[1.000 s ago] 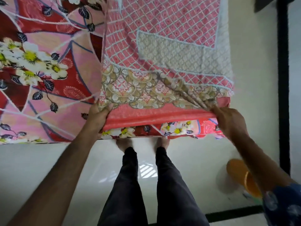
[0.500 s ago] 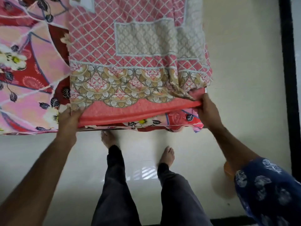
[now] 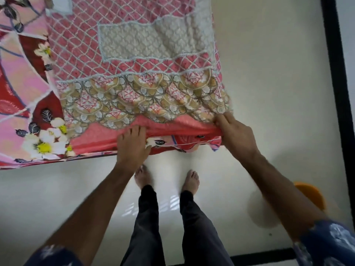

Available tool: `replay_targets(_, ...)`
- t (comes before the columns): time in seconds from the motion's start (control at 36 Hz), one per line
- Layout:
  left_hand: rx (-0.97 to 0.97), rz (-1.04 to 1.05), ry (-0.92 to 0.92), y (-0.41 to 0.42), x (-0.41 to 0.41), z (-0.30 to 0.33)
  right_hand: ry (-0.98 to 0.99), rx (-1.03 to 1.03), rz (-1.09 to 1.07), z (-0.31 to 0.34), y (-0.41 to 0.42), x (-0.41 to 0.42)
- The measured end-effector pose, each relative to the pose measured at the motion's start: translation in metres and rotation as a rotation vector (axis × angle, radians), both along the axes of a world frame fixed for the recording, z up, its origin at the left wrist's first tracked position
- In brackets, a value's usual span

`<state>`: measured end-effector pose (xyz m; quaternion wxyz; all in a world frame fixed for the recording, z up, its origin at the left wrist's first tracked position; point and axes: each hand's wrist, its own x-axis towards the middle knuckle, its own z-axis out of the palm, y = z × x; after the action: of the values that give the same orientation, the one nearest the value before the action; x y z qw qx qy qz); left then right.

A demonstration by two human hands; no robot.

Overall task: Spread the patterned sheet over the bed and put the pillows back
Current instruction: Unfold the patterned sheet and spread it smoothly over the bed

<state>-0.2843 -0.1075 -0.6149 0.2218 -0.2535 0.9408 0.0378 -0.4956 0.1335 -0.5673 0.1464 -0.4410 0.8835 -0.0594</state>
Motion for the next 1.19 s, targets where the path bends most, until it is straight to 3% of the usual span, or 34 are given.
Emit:
replay_targets(0.08,-0.050,-0.038,0.045,-0.002,-0.005,-0.008,-0.059,-0.085,-0.307,-0.019,0.015,-0.013)
replay_targets(0.22,-0.088,-0.165,0.005,-0.013,-0.016,-0.010,-0.307,-0.534,-0.709,-0.028,0.014,-0.032)
replay_targets(0.31,-0.093,-0.200,-0.053,-0.017,-0.023,-0.011,-0.527,-0.675,-0.780,-0.014,0.007,-0.027)
replay_targets(0.42,-0.124,-0.234,-0.114,-0.023,-0.036,-0.005,-0.673,-0.819,-0.796,0.000,0.009,-0.024)
replay_targets(0.47,-0.152,-0.241,-0.134,-0.032,-0.040,0.000,-0.629,-0.729,-0.687,0.005,0.019,-0.029)
replay_targets(0.61,0.009,-0.297,-0.133,-0.050,-0.037,0.004,-0.177,-0.118,-0.068,0.015,0.064,-0.074)
replay_targets(0.67,0.078,-0.312,-0.100,-0.047,-0.037,0.009,-0.065,-0.046,0.044,0.017,0.081,-0.090)
replay_targets(0.81,0.109,-0.482,-0.128,-0.011,-0.037,0.013,0.111,0.007,0.016,0.011,0.119,-0.107)
replay_targets(0.86,0.108,-0.505,-0.192,0.004,-0.033,0.011,0.102,0.051,0.002,0.002,0.130,-0.107)
replay_targets(0.97,0.073,-0.600,-0.145,0.018,-0.016,0.005,0.032,0.168,0.033,-0.020,0.146,-0.097)
replay_targets(1.08,0.027,-0.557,-0.121,0.008,0.004,-0.001,0.005,0.109,0.056,-0.036,0.140,-0.080)
replay_targets(1.19,0.037,-0.550,-0.092,-0.007,0.013,0.006,-0.004,0.186,0.033,-0.057,0.137,-0.067)
